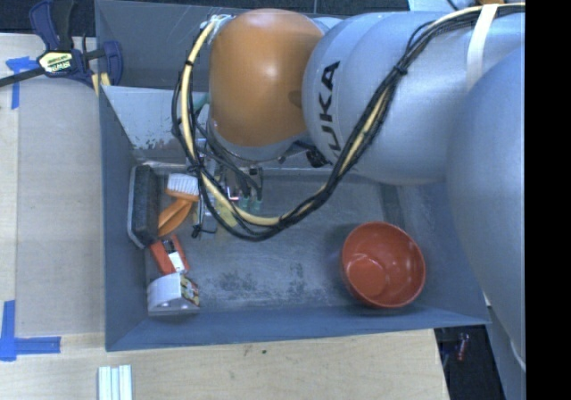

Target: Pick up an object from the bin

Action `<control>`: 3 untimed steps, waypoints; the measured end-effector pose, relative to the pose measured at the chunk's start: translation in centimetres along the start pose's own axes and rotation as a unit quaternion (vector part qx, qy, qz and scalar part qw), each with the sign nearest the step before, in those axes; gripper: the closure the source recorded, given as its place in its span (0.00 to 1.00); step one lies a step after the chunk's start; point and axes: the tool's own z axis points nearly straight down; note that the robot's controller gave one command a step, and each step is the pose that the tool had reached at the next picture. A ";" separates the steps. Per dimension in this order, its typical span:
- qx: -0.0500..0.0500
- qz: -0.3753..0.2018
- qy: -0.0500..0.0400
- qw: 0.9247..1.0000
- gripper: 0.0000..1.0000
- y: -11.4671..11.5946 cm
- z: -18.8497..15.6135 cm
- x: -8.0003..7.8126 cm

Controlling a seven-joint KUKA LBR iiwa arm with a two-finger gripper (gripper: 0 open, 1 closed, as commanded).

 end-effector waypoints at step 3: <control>-0.002 -0.034 -0.008 0.999 0.00 1.9 9.8 -4.5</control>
Offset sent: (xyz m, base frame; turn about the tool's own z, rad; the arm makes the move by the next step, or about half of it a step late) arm 0.0419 0.0022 -0.0897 0.0207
